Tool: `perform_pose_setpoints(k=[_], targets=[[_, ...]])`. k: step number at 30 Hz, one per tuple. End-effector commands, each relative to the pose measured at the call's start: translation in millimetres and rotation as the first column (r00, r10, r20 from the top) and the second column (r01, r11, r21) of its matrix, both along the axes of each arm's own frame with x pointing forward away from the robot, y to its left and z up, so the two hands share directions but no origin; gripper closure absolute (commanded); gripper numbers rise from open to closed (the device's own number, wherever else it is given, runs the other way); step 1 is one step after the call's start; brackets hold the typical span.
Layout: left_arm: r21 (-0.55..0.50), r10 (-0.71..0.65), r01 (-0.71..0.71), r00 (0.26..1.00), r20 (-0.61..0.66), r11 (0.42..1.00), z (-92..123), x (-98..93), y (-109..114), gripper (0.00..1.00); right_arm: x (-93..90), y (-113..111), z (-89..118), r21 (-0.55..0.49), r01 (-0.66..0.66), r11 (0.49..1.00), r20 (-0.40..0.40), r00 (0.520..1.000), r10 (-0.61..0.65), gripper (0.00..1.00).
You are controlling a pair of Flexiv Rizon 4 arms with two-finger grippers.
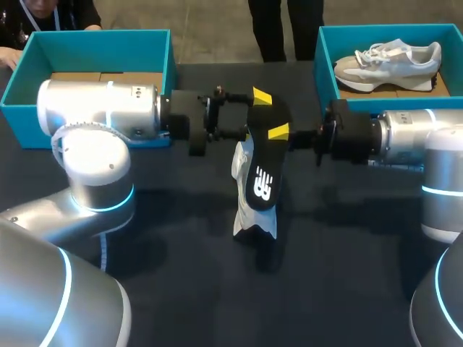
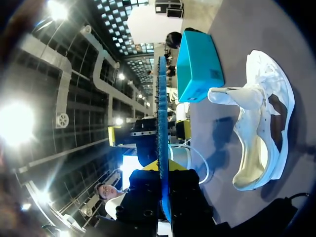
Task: Take the shoe out of the shoebox, open the shoe tongue, remove and reinsert the insole, then place the shoe into the shoebox
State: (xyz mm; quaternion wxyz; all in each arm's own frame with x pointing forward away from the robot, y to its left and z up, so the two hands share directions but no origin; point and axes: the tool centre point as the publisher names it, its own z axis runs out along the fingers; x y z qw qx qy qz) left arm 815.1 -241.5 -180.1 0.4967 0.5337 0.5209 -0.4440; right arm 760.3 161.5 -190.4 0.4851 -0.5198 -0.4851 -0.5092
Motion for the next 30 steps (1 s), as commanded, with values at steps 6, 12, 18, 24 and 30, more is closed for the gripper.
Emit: perform_pose_setpoints(k=[6,12,18,24,30], targets=[[-0.008,0.0,0.0,1.0,-0.016,1.0,-5.7,-1.5,-6.4,0.52,0.9,4.5,0.0,-0.003,0.001,1.0,0.004,1.0,-0.001,1.0],[-0.006,-0.003,0.003,1.0,-0.015,1.0,-6.6,-2.1,-6.6,0.64,2.3,4.8,0.8,-0.006,0.003,1.0,0.007,1.0,-0.003,1.0],[-0.005,-0.004,0.004,1.0,-0.016,1.0,-6.2,-2.0,-5.7,0.73,2.8,4.5,1.0,-0.008,0.006,1.0,0.007,1.0,-0.006,1.0],[-0.003,-0.019,0.019,1.0,-0.022,1.0,-8.9,-5.2,-7.6,0.86,4.3,4.2,1.1,-0.006,0.008,1.0,0.007,1.0,-0.008,1.0],[0.001,-0.025,0.025,0.999,-0.027,1.0,-10.8,-6.7,-8.5,0.88,5.7,4.5,0.5,-0.004,0.006,1.0,0.004,1.0,-0.006,1.0]])
